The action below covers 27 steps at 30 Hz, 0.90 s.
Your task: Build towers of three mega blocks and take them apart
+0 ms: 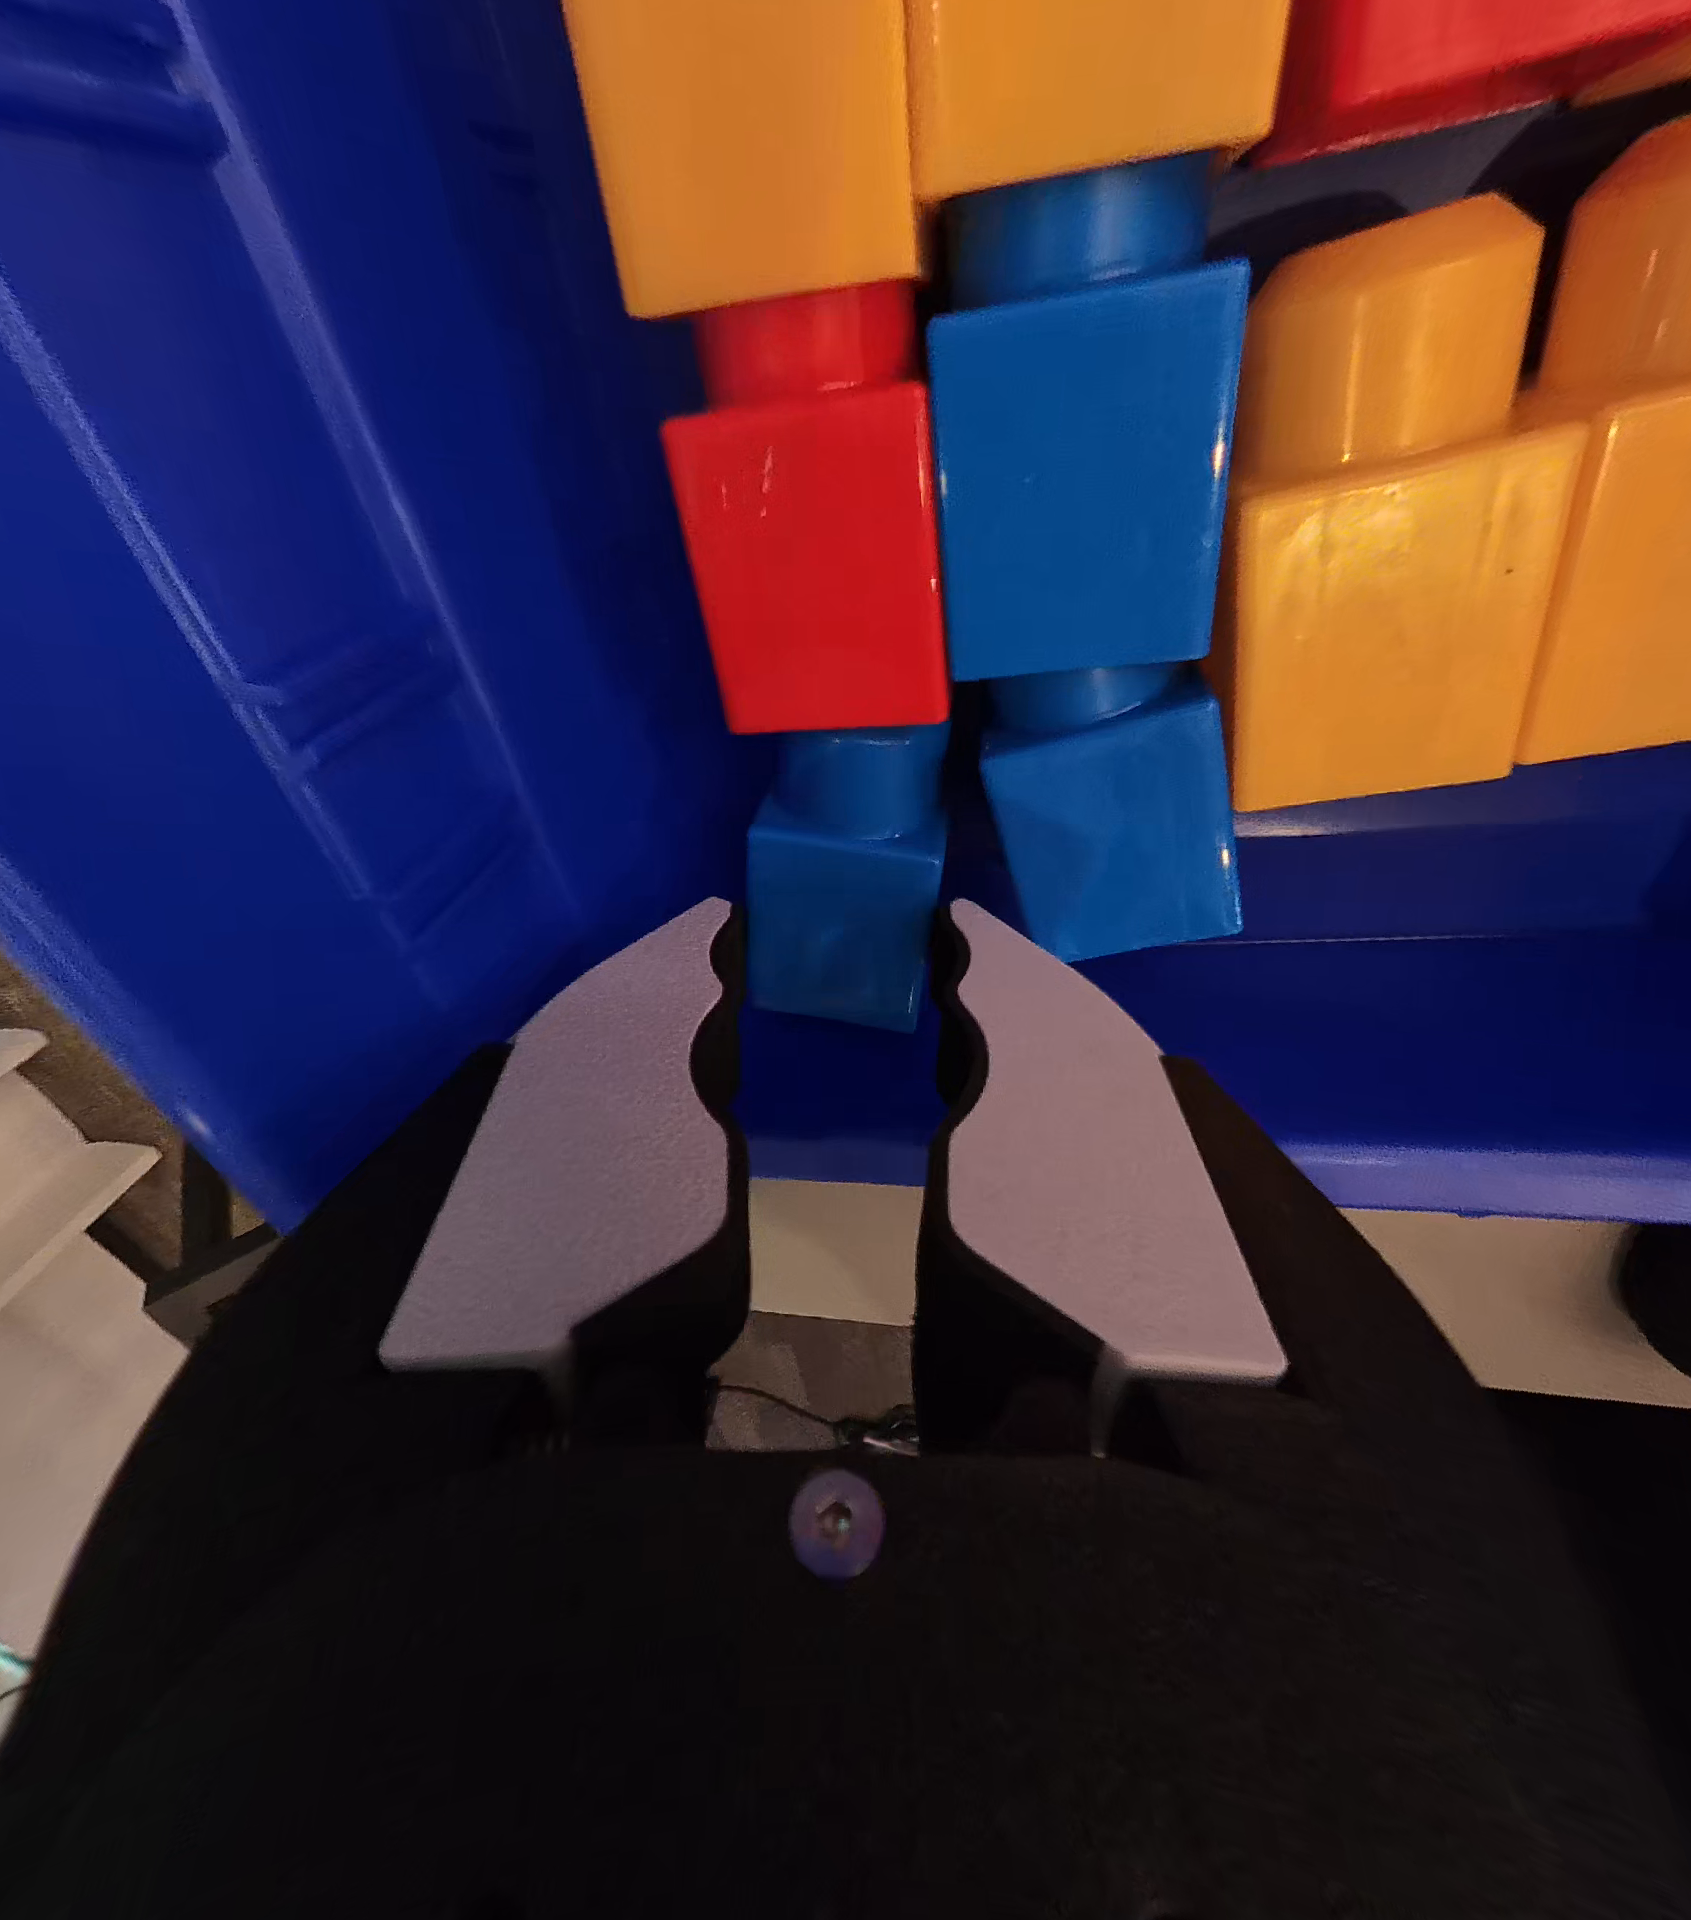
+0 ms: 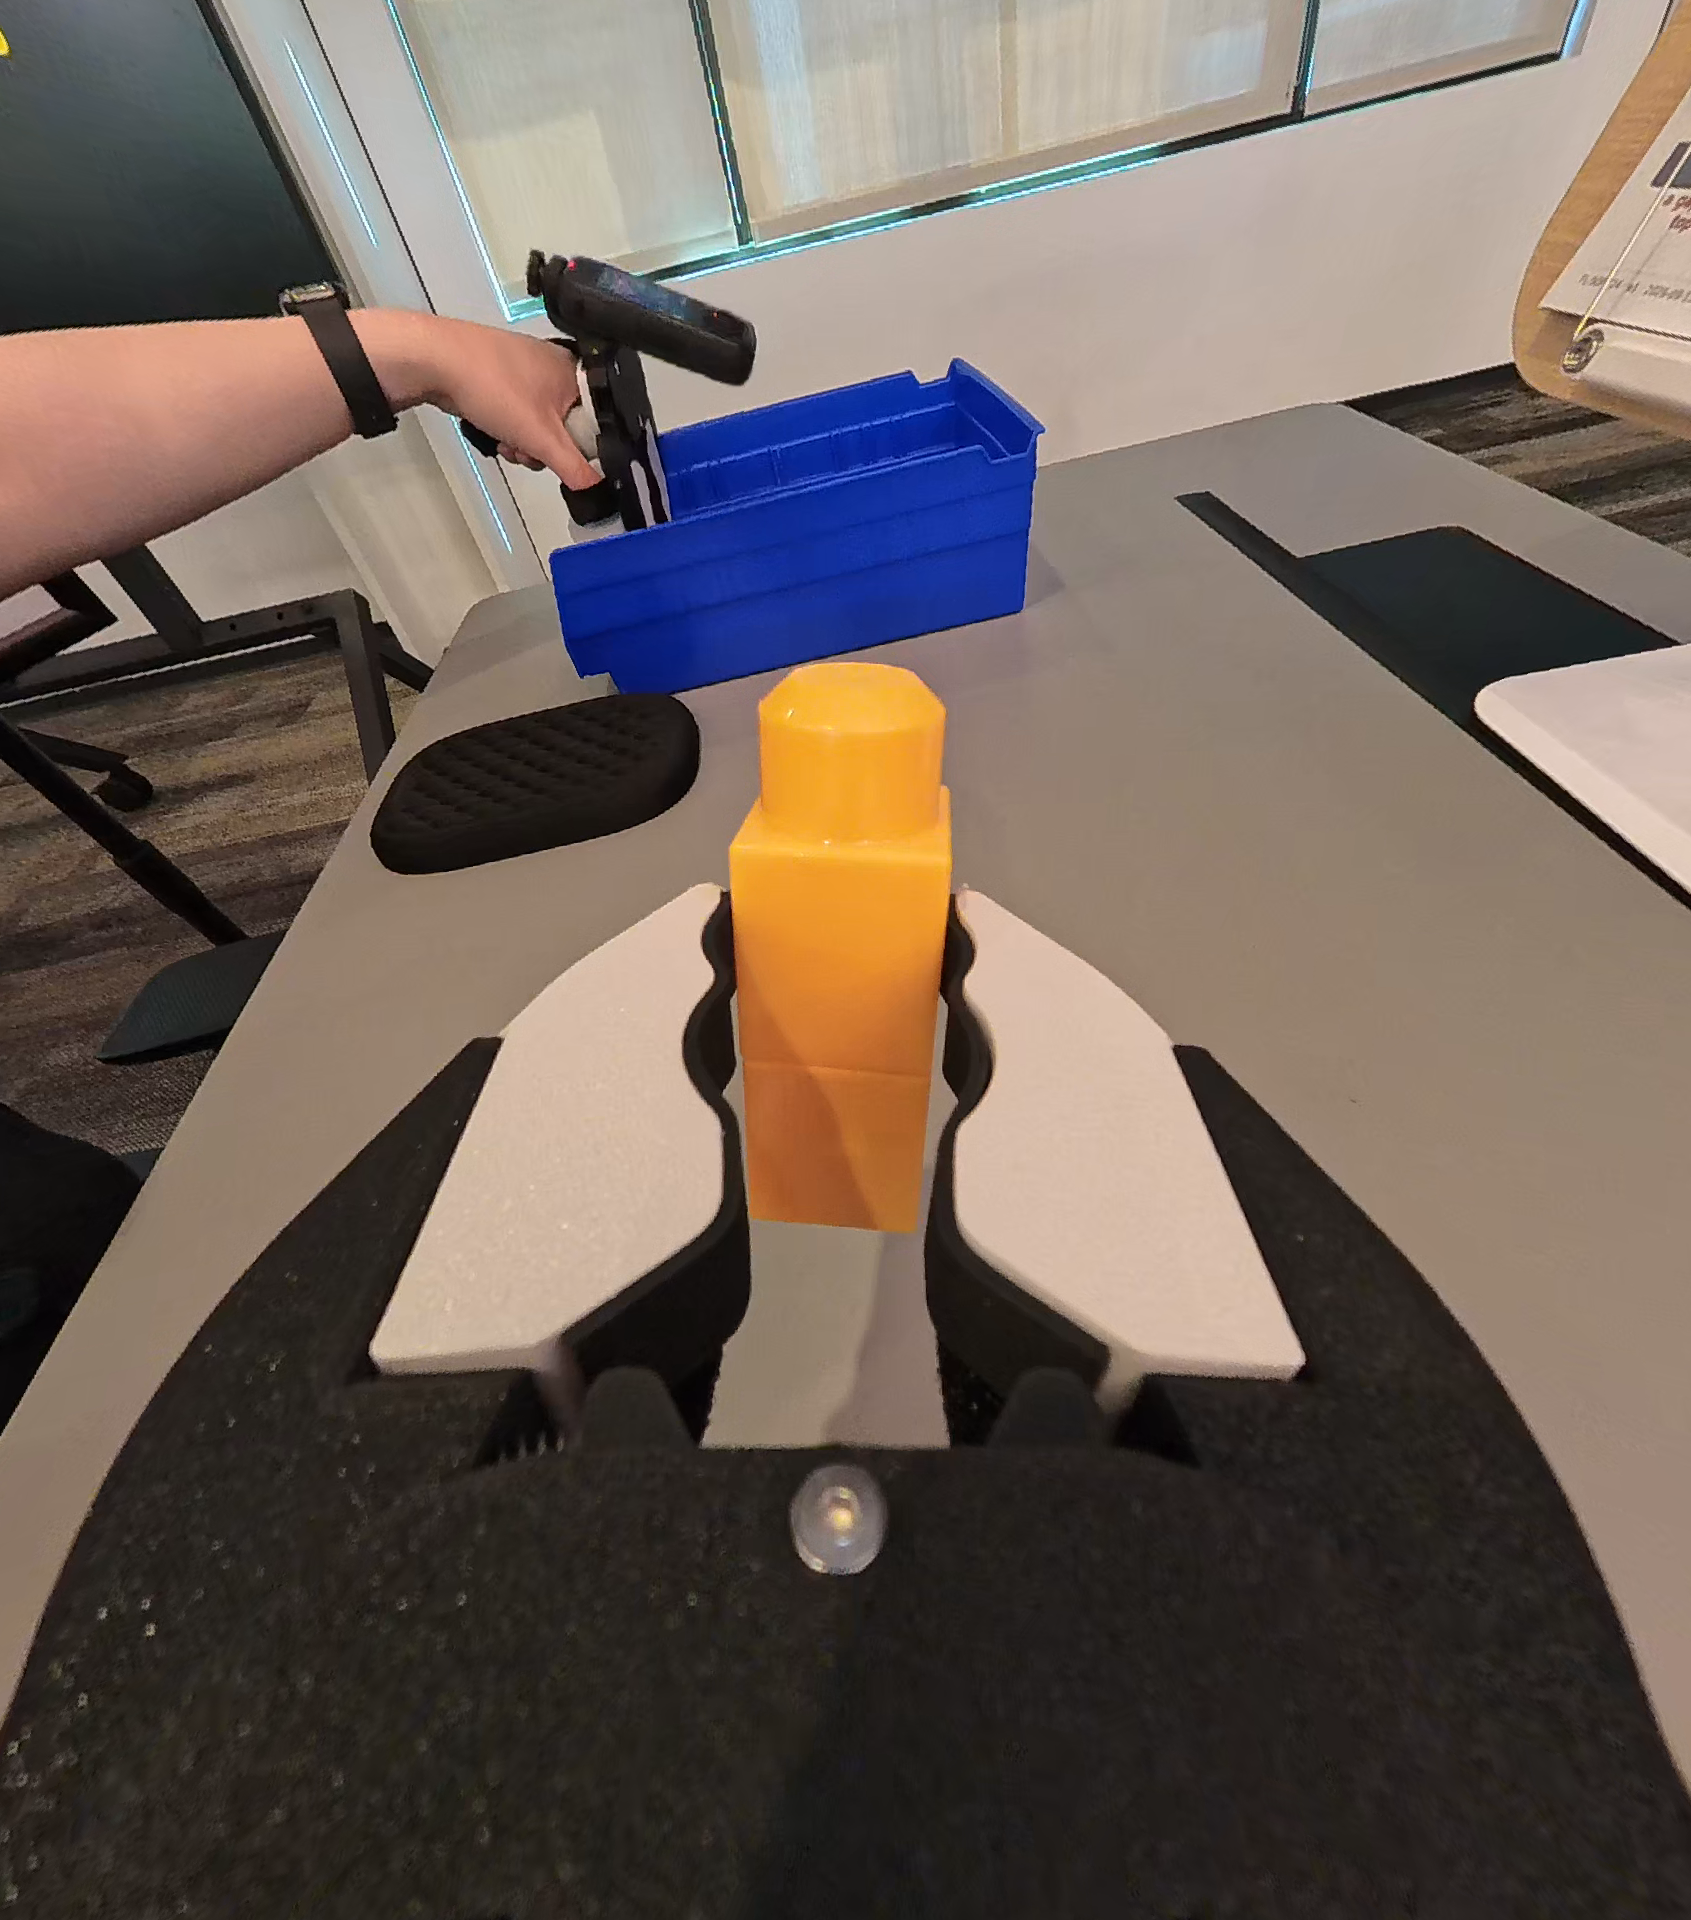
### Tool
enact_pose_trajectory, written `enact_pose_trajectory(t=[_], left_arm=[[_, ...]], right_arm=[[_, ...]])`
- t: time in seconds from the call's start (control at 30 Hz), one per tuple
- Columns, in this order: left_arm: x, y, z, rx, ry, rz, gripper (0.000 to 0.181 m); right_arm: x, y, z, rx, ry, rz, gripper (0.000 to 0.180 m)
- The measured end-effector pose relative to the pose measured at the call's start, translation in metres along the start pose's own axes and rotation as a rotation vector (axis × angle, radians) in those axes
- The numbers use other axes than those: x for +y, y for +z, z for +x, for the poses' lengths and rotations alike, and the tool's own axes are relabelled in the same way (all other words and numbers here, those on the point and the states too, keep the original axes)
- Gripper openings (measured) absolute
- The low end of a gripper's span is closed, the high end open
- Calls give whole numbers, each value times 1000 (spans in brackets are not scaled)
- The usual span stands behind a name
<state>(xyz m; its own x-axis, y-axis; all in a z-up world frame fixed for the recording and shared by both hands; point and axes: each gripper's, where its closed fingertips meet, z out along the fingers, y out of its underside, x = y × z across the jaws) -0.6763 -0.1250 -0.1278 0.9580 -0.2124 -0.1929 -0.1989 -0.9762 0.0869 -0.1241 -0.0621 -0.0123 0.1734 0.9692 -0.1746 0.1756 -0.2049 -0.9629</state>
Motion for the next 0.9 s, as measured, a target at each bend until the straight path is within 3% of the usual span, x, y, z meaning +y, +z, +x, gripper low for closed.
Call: enact_pose_trajectory(t=[0.33, 0.57, 0.7, 0.9], left_arm=[[5, -5, 3, -3, 30, 20, 34], [-4, -53, -9, 36, -19, 198, 34], [-23, -102, -5, 135, -49, 423, 34], [-68, -204, 66, 529, 3, 915, 34]], right_arm=[[0, -2, 0, 4, 2, 4, 36], [2, 0, 0, 5, 2, -7, 36], [3, 0, 2, 10, 7, -5, 36], [2, 10, -1, -9, 6, -9, 36]])
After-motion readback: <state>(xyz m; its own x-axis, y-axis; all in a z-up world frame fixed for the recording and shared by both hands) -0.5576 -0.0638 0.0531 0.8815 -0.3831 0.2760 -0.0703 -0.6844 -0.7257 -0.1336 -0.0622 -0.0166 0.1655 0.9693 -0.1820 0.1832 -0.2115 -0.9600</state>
